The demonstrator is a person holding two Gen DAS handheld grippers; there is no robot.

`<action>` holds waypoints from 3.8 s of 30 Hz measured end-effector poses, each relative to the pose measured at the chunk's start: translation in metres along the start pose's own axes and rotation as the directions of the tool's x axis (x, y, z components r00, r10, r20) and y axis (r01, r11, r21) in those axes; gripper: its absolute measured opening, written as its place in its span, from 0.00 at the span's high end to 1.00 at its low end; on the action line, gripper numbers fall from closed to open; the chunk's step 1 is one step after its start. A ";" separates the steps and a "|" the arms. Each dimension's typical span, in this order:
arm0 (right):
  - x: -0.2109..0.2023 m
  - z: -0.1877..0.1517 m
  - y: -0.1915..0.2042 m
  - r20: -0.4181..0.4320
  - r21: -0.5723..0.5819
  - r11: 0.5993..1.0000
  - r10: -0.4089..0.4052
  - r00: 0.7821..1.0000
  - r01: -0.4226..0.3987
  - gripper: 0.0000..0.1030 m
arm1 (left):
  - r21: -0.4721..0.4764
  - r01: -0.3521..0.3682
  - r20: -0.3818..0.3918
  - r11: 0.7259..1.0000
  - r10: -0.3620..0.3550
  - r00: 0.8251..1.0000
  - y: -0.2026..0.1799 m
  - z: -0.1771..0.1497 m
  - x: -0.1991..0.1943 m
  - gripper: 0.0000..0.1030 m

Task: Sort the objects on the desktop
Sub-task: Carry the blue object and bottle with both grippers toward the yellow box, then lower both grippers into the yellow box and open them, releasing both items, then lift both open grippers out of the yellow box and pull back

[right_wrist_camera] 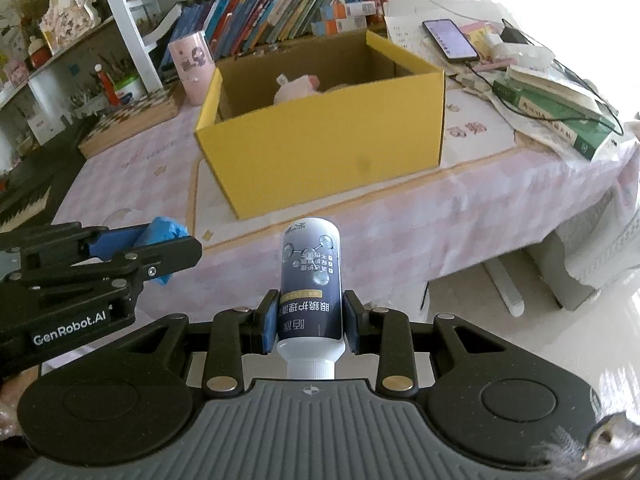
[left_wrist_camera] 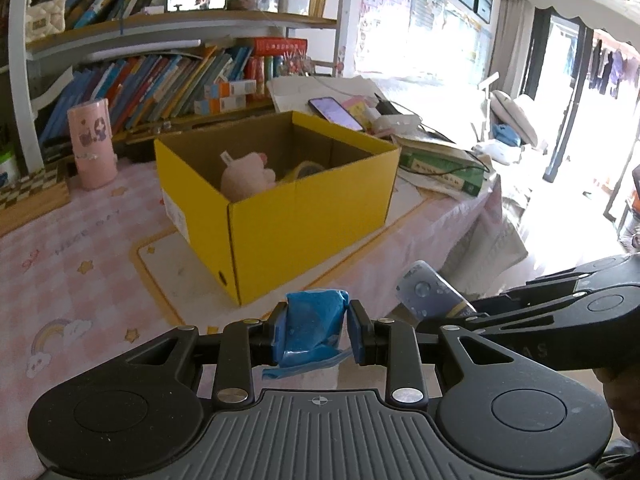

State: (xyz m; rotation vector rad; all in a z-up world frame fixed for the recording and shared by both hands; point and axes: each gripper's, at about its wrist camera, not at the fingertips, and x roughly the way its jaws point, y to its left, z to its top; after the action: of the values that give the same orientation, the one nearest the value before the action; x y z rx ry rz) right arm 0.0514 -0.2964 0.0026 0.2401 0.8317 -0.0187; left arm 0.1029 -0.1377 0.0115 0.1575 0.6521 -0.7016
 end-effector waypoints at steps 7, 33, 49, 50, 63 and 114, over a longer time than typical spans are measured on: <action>0.005 0.029 -0.021 0.039 -0.010 0.999 0.047 0.998 -0.047 0.71 | -0.029 -0.068 0.053 0.997 0.069 0.996 -0.001 0.024 0.005 0.72; 0.042 0.184 -0.056 0.203 -0.237 0.965 0.166 0.965 -0.116 0.71 | -0.066 -0.224 0.129 0.972 0.231 0.964 0.008 0.121 0.087 0.72; 0.119 0.202 -0.053 0.059 -0.323 0.938 0.154 0.986 -0.127 0.71 | -0.051 -0.318 0.022 0.947 0.320 0.947 0.027 0.123 0.143 0.72; 0.123 0.202 -0.053 0.045 -0.327 0.936 0.154 0.987 -0.131 0.71 | -0.051 -0.317 0.012 0.947 0.318 0.948 0.028 0.122 0.145 0.72; 0.146 0.203 -0.062 -0.010 -0.322 0.937 0.142 0.990 -0.137 0.71 | -0.067 -0.300 -0.040 0.952 0.297 0.954 0.033 0.110 0.161 0.71; -0.007 0.024 0.028 0.210 -0.162 0.986 0.064 0.976 -0.030 0.09 | -0.320 -0.516 0.074 0.795 0.564 0.822 0.031 -0.039 -0.082 0.00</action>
State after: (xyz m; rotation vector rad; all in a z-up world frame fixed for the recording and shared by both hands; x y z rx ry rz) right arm 0.0670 -0.2750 0.0294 0.1052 0.6080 0.0649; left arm 0.0561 -0.0552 0.0278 0.0112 0.5037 -0.0527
